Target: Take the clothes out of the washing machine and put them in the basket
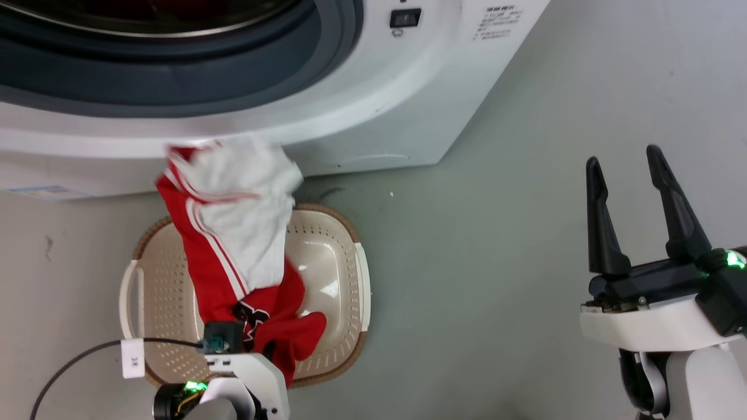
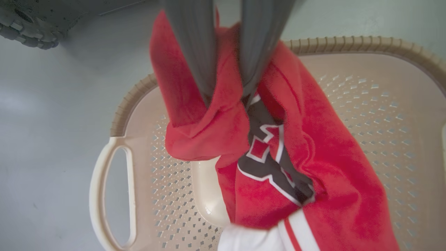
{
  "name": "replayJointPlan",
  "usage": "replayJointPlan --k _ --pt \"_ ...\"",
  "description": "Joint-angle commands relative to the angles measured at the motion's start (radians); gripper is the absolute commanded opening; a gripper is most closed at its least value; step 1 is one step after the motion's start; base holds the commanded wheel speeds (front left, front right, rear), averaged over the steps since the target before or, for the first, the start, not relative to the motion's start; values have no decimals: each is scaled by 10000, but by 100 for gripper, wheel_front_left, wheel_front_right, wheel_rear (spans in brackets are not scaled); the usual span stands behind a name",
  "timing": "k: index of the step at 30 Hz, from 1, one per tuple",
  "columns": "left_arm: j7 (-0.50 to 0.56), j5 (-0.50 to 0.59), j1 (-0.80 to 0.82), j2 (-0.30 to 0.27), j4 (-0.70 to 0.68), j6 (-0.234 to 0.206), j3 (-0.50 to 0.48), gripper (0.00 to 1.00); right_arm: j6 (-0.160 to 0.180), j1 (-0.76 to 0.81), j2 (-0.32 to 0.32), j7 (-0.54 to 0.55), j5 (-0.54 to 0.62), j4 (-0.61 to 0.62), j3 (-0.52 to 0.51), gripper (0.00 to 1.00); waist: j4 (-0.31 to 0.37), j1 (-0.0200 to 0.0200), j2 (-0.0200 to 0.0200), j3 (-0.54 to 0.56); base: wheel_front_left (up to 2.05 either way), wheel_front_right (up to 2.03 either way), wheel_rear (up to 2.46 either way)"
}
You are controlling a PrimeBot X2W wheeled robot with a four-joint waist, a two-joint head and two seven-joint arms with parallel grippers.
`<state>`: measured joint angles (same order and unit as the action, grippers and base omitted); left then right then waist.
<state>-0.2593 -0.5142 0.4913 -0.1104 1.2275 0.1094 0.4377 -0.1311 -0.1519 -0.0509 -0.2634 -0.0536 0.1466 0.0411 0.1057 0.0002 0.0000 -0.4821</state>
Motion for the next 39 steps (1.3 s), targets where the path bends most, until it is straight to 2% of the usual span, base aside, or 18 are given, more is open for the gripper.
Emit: replayJointPlan --k 1,9,17,18,19,26,34,39 --pt "22 -117 288 -5 130 -81 -124 0 7 -265 14 -22 -39 70 -18 100 168 -2 0 -748 0 0 0" --pt "171 -514 1253 -76 483 -240 -465 0 7 -816 13 -22 -138 326 -233 100 135 -2 0 -1930 0 0 0" --pt "361 -638 1949 -183 569 -634 -536 0 7 -1031 13 -22 -233 427 -398 100 174 -2 0 -2658 0 0 0" --pt "402 -660 1980 -196 576 -662 -542 42 7 -1035 13 -22 -236 431 -406 100 185 -2 0 -2680 0 0 0" --pt "375 -574 2034 -242 578 -756 -484 100 7 -1053 11 -22 -238 434 -414 100 197 -2 0 -2685 0 0 0" --pt "181 -646 1650 -239 602 -795 -457 100 7 -873 13 -22 -226 230 -329 100 127 -2 0 -2026 0 0 0" --pt "-49 -522 843 -159 488 -705 -379 100 7 -398 11 -22 -175 -193 -193 100 -172 -2 0 -501 0 0 0" --pt "-55 -78 -135 -366 -1227 -1061 -796 100 8 144 11 -22 -118 -443 -188 100 -436 -2 0 535 0 0 0"
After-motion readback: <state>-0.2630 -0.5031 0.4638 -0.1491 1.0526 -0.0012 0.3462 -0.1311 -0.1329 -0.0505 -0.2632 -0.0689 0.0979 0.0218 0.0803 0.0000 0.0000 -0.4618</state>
